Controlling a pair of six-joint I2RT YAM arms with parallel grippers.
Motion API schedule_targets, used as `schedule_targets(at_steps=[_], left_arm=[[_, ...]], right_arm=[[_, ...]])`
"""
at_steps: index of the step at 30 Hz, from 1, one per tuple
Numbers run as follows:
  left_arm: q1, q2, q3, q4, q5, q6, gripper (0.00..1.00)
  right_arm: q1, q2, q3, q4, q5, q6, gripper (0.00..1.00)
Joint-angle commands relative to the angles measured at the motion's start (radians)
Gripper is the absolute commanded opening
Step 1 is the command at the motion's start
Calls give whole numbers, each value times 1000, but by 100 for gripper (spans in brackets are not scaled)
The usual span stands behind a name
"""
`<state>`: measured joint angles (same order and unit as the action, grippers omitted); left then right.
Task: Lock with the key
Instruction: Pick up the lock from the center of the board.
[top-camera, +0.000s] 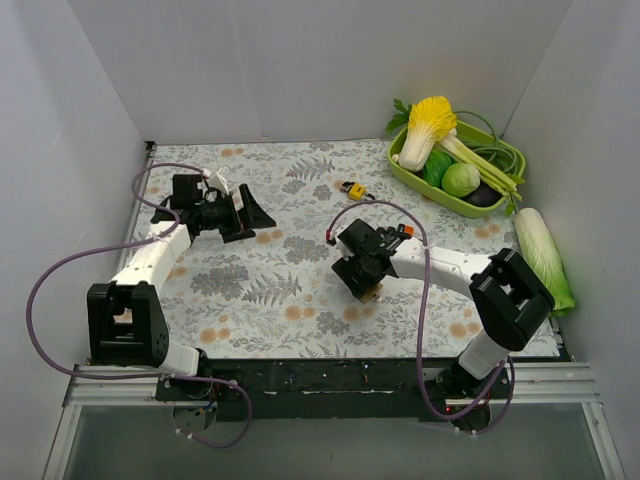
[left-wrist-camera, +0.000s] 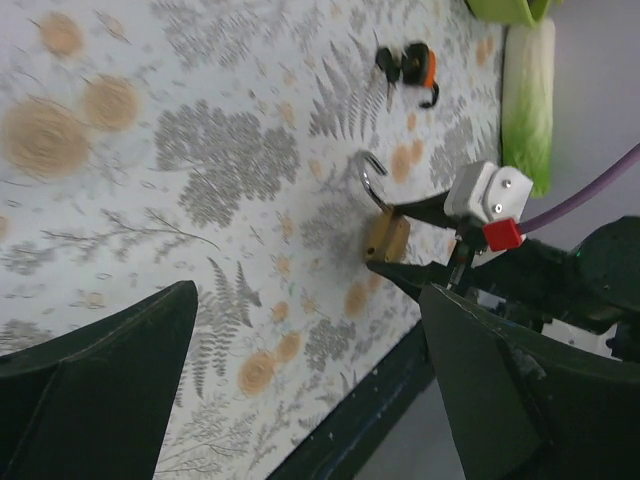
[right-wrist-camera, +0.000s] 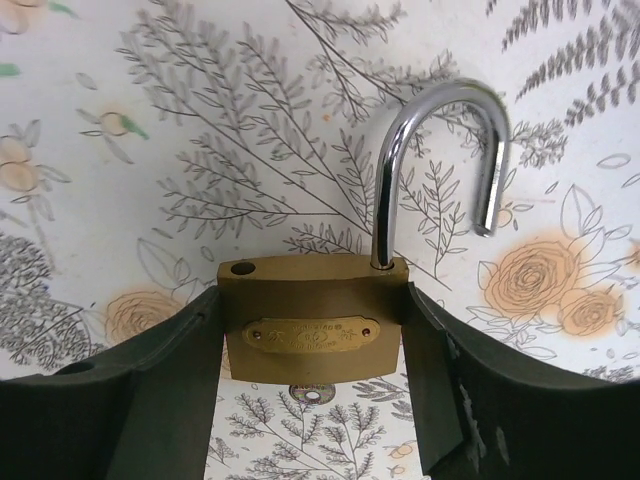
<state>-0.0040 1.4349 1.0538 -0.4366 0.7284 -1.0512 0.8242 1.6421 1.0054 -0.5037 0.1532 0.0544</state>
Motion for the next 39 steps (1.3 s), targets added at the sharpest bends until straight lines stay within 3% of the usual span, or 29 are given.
schedule_targets(at_steps=[1, 12, 16, 18, 22, 25, 26, 29, 39], left_arm=[[-70, 2, -74, 70, 154, -61, 93], [-197, 82, -164, 252, 267, -231, 85], [-208, 12, -196, 349, 249, -140, 87], [-205, -24, -207, 389, 253, -37, 91], [-205, -120, -247, 340, 335, 493, 95], [-205, -189, -287, 279, 391, 771, 95], [-206, -223, -313, 241, 408, 948, 95], [-227, -261, -339, 199, 436, 1196, 95], [-421, -289, -342, 190, 310, 1448, 81]], right_arm=[[24, -120, 33, 97, -47, -158, 1], [47, -238, 1, 232, -141, -364, 1], [47, -277, 7, 237, -248, -410, 1], [47, -307, 4, 234, -286, -439, 1], [50, -349, -1, 200, -400, -476, 1], [55, -367, 10, 165, -464, -487, 1], [56, -372, 13, 157, -481, -491, 1], [67, -367, 35, 114, -524, -492, 1], [93, -346, 88, 53, -592, -449, 1]])
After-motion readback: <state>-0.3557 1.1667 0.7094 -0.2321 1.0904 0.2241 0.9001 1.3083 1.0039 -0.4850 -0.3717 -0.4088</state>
